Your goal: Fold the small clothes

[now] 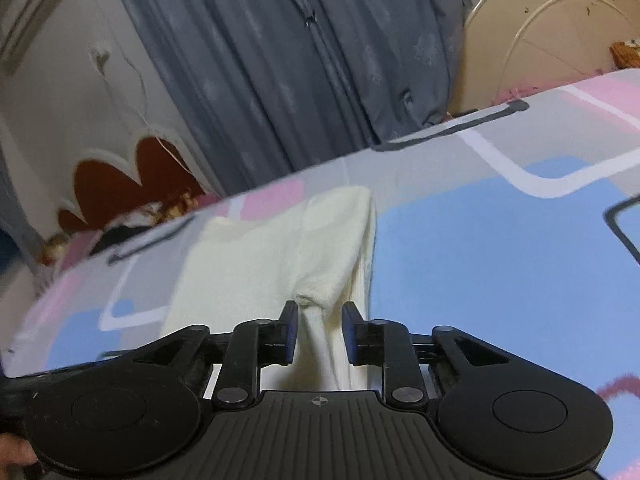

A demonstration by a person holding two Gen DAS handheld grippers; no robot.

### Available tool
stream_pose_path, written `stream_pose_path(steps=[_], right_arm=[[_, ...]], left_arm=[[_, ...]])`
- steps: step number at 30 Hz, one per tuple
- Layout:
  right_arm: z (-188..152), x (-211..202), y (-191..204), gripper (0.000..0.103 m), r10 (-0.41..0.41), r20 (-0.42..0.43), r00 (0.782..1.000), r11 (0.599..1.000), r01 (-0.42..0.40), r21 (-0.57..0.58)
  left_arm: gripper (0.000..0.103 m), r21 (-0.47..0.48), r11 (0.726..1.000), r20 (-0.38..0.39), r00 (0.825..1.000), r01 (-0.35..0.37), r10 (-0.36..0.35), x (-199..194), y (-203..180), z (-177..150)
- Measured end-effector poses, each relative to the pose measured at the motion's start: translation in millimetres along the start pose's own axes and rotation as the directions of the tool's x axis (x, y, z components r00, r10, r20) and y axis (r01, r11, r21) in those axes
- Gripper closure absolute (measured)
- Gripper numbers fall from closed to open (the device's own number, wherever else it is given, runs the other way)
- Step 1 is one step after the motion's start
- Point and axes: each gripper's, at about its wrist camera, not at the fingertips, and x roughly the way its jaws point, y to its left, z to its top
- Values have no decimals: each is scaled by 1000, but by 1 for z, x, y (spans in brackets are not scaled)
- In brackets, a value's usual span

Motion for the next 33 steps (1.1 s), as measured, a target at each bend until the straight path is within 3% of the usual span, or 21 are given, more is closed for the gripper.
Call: stream_pose_path(steps=[7, 15, 16, 17, 19, 23, 25, 27, 30, 33], right_arm=[[-30, -14, 6, 78, 30, -75, 997, 999, -28, 27], [-41, 0, 17, 79, -8, -115, 993, 1000, 6, -12], [-42, 2, 18, 81, 0, -122, 992, 1000, -3, -22], [-42, 3, 21, 102, 1, -128, 992, 998, -8, -54], [-36, -2, 24, 101, -3, -122, 993, 996, -8, -87], [-28, -26, 20, 102, -28, -95, 995, 992, 16, -123], [-35, -22, 14, 102, -72, -121, 990, 988, 54, -147], [-42, -8, 4, 102, -63, -173, 983, 993, 45, -107], [-31, -23, 10, 101, -76, -104, 992, 991, 63, -120], [-14, -41, 16, 90, -76, 18, 997, 988, 77, -132]], left_arm=[[43, -41, 999, -46, 998, -34, 32, -8, 0, -30], [42, 52, 994, -68, 993, -91, 95, -5, -13, -33], [44, 58, 994, -71, 992, -96, 100, -6, -15, -34], [45, 59, 994, -76, 992, -92, 97, -7, -16, -32], [51, 51, 997, -83, 994, -63, 67, -11, -19, -30], [50, 88, 995, -106, 993, -46, 55, -14, -29, -36], [47, 108, 993, -130, 990, -45, 59, -7, -32, -42], [48, 127, 991, -129, 989, -49, 65, -8, -34, -40], [50, 112, 992, -32, 998, -50, 54, -27, -27, -23], [50, 82, 995, 46, 997, -63, 59, -27, -18, 5]])
